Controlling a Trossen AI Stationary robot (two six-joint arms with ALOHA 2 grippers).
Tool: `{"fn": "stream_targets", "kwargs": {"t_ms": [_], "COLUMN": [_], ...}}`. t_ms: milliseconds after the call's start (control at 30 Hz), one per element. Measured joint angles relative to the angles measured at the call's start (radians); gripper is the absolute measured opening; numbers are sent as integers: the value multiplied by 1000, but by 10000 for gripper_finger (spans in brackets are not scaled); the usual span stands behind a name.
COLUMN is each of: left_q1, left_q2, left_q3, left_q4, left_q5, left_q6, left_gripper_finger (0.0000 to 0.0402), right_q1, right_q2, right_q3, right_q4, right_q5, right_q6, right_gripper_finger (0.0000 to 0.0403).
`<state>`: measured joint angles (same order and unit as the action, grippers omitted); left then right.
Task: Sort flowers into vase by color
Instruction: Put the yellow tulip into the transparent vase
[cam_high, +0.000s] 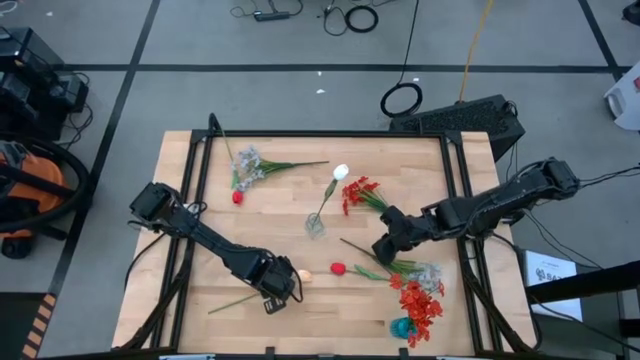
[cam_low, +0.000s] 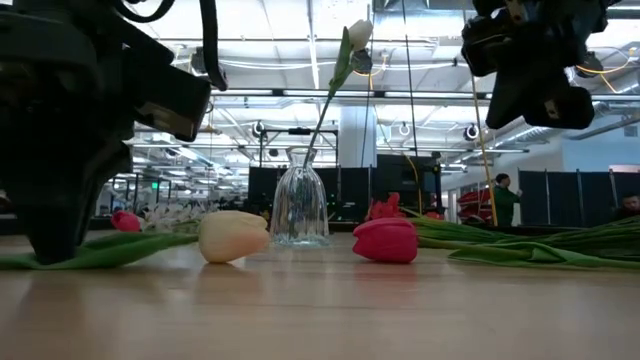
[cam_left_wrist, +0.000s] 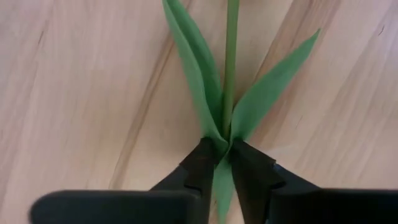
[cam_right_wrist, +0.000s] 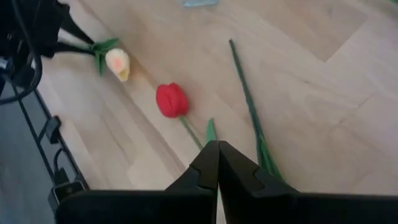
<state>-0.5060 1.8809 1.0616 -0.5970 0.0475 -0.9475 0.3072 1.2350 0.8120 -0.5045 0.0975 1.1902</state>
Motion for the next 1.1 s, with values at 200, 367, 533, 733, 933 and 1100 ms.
{"fn": "stream_targets", "kwargs": {"t_ms": [200,367,533,733,933,1100], "left_q1": [-3,20,37,98,309,429], "left_q2": [-69,-241,-425,-588,-633,-638], "left_q3": [16,19,19,-15,-55,-54], "left_q4": [-28,-22,94,504,777,757], "left_q5": [-96,-318,-606,-783,-525,-355], "left_q6": [-58,-14,169,600,796,796], "left_gripper_finger": [7,3,2,1,1,0], "right_q1": [36,63,84,97,96,94], "right_q2": [0,0,0,0,-1,-1], "right_q3": [0,0,0,0,0,0], "right_q4": [-6,-17,-48,-51,-46,-43], "right_q5": [0,5,37,112,171,188], "right_q6": [-10,-1,9,59,100,112], "right_gripper_finger": [0,0,0,0,0,0]}}
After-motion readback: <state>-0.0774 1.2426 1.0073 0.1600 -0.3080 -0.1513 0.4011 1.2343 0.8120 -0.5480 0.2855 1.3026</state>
